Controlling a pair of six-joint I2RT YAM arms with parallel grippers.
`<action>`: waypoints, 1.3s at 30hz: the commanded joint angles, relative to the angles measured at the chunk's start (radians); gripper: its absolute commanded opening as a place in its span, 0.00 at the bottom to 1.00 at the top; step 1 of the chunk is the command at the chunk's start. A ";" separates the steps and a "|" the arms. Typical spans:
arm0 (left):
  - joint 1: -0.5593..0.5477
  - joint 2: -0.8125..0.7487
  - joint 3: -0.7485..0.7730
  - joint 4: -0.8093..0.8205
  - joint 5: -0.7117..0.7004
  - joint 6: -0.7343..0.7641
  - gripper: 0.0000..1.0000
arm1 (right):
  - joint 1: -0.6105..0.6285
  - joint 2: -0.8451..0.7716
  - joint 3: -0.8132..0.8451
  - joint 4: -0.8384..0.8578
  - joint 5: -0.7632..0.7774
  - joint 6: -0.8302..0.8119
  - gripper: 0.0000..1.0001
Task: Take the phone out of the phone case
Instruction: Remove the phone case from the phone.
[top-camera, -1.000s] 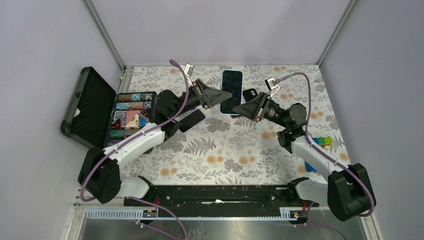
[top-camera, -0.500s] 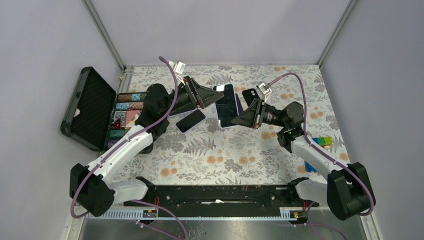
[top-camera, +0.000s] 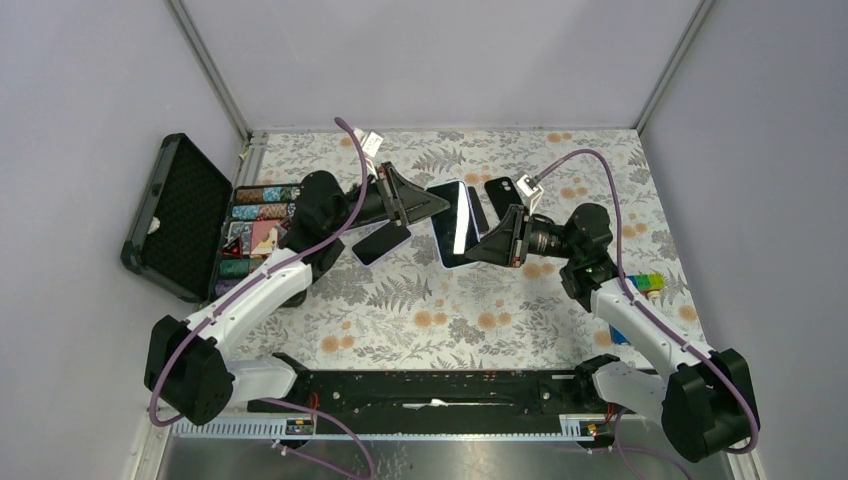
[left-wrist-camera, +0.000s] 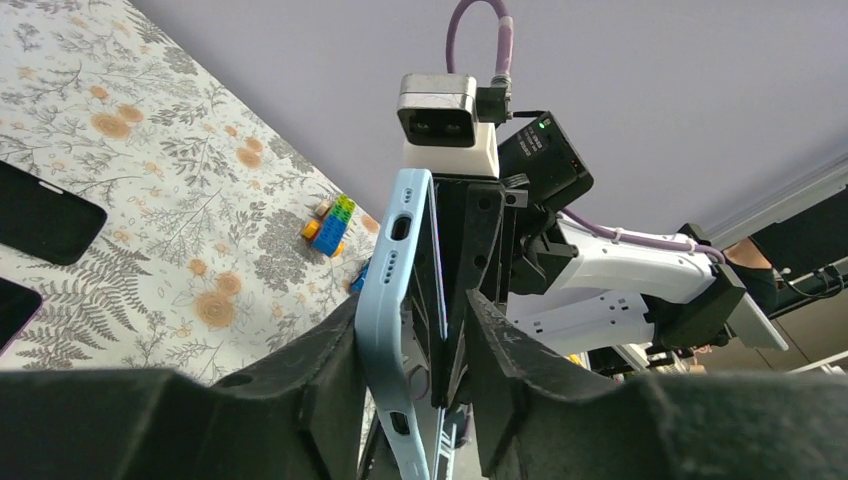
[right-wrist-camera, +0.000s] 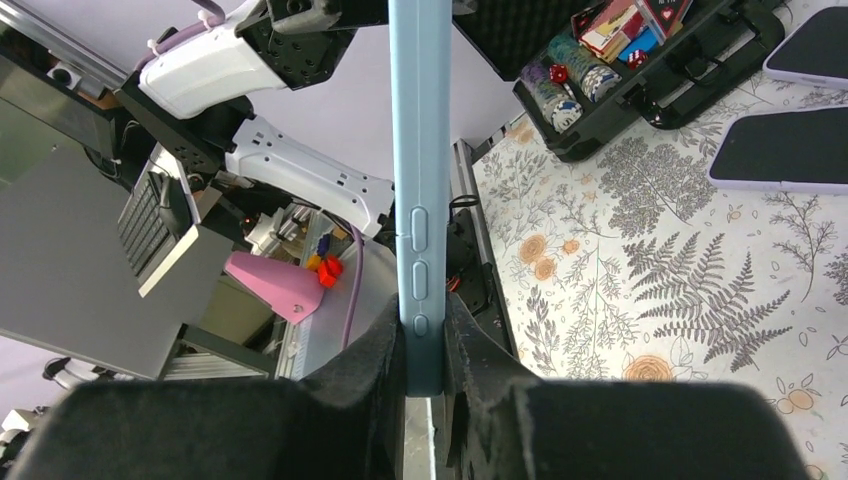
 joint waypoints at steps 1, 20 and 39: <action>0.003 -0.028 0.000 0.130 0.058 -0.054 0.31 | 0.002 -0.027 0.062 0.074 0.008 -0.011 0.00; 0.003 -0.198 -0.040 0.223 -0.278 -0.132 0.00 | 0.004 -0.117 0.001 0.255 0.274 0.270 0.87; 0.003 -0.151 -0.071 0.427 -0.370 -0.360 0.00 | 0.027 -0.090 0.004 0.505 0.377 0.449 0.52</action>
